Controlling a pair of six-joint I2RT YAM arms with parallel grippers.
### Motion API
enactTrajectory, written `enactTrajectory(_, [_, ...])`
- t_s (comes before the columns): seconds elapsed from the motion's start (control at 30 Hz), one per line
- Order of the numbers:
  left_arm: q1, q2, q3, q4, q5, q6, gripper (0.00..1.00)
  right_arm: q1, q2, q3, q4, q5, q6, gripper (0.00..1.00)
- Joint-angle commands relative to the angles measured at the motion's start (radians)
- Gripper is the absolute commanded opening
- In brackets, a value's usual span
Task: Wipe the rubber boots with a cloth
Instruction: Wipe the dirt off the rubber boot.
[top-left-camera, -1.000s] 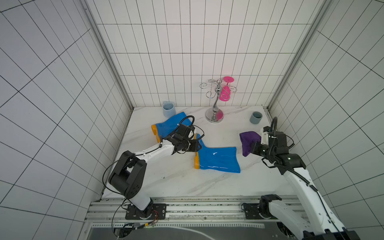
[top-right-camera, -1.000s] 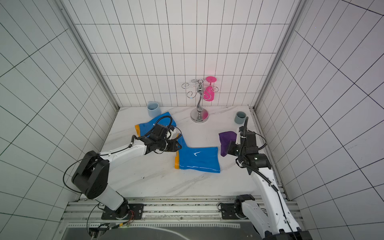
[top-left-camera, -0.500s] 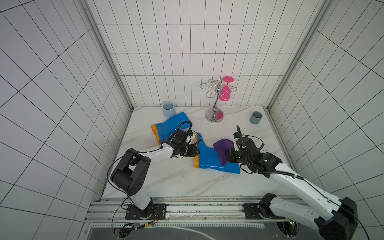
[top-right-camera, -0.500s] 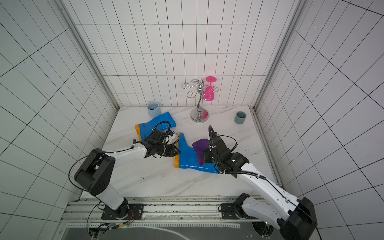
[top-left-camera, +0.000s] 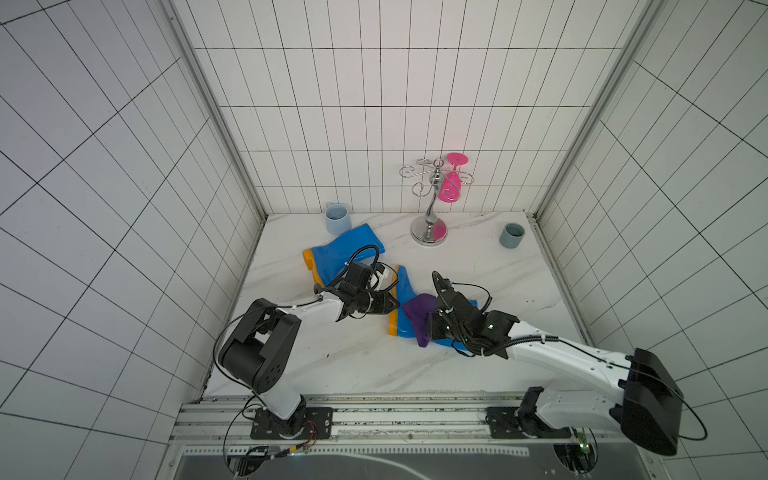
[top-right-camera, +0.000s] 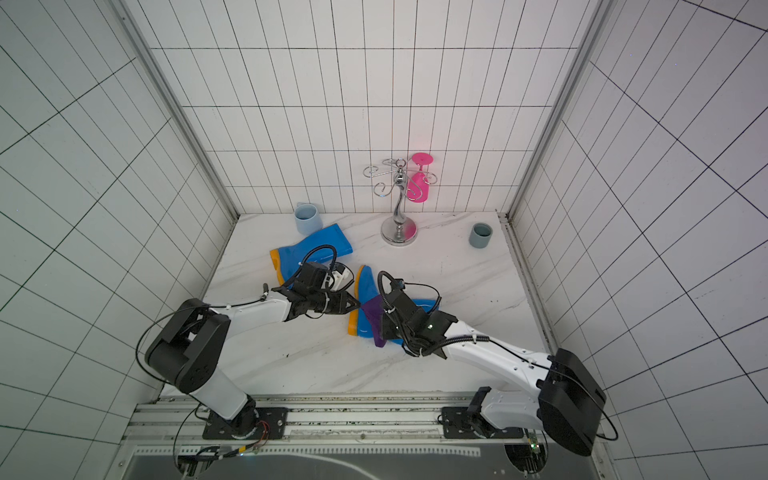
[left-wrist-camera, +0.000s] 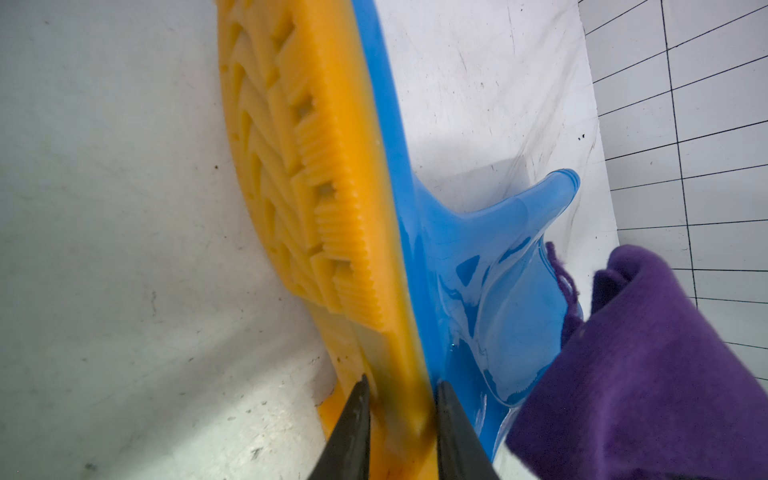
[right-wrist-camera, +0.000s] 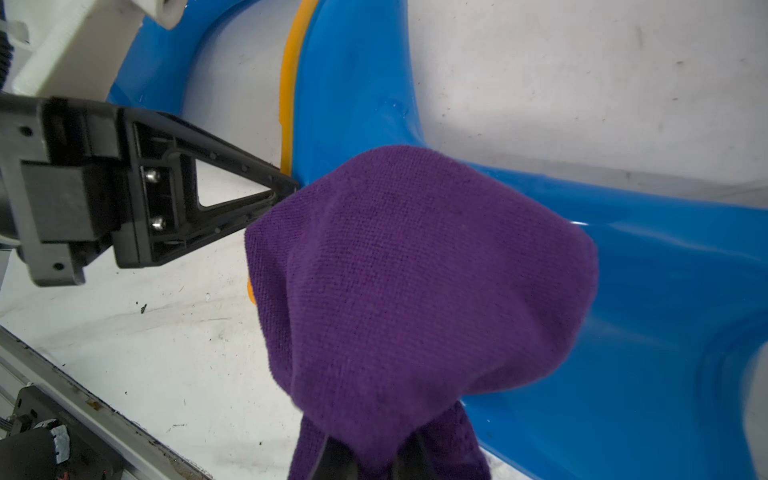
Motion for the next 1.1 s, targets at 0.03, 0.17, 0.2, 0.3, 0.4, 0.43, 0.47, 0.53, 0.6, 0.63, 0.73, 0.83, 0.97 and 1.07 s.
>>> enactTrajectory(0.03, [0.001, -0.020, -0.055, -0.050, -0.016, -0.003, 0.24, 0.056, 0.082, -0.037, 0.092, 0.022, 0.054, 0.00])
enactTrajectory(0.17, [0.002, -0.035, -0.077, -0.053, -0.022, -0.015, 0.24, 0.072, 0.141, -0.059, 0.112, 0.019, 0.077, 0.00])
enactTrajectory(0.2, [0.002, -0.035, -0.081, -0.051, -0.022, -0.018, 0.24, 0.073, 0.141, -0.071, 0.111, 0.023, 0.084, 0.00])
enactTrajectory(0.3, [0.001, -0.033, -0.088, -0.051, -0.022, -0.023, 0.23, 0.072, 0.096, -0.121, 0.078, 0.049, 0.106, 0.00])
enactTrajectory(0.4, [0.003, -0.040, -0.097, -0.053, -0.035, -0.031, 0.23, 0.071, 0.021, -0.180, 0.032, 0.073, 0.140, 0.00])
enactTrajectory(0.43, [0.001, -0.043, -0.099, -0.053, -0.039, -0.033, 0.23, 0.071, -0.007, -0.201, 0.014, 0.078, 0.152, 0.00])
enactTrajectory(0.47, [0.002, -0.045, -0.101, -0.053, -0.042, -0.036, 0.22, 0.070, -0.030, -0.218, 0.000, 0.078, 0.161, 0.00])
enactTrajectory(0.53, [0.002, -0.045, -0.101, -0.053, -0.046, -0.039, 0.22, 0.071, -0.085, -0.255, -0.059, 0.084, 0.192, 0.00])
enactTrajectory(0.6, [0.002, -0.047, -0.101, -0.053, -0.049, -0.043, 0.22, 0.071, -0.146, -0.291, -0.116, 0.093, 0.226, 0.00])
enactTrajectory(0.63, [0.003, -0.047, -0.101, -0.053, -0.049, -0.045, 0.22, 0.071, -0.182, -0.310, -0.152, 0.102, 0.251, 0.00])
enactTrajectory(0.73, [0.004, -0.044, -0.101, -0.053, -0.051, -0.049, 0.22, 0.067, -0.301, -0.359, -0.257, 0.126, 0.318, 0.00])
enactTrajectory(0.83, [0.004, -0.041, -0.101, -0.054, -0.053, -0.050, 0.22, 0.054, -0.390, -0.386, -0.374, 0.133, 0.390, 0.00])
enactTrajectory(0.97, [0.004, -0.043, -0.109, -0.058, -0.065, -0.061, 0.22, 0.049, -0.436, -0.407, -0.389, 0.118, 0.441, 0.00])
enactTrajectory(1.07, [0.007, -0.055, -0.125, -0.061, -0.073, -0.076, 0.22, 0.049, -0.401, -0.368, -0.420, 0.155, 0.454, 0.00])
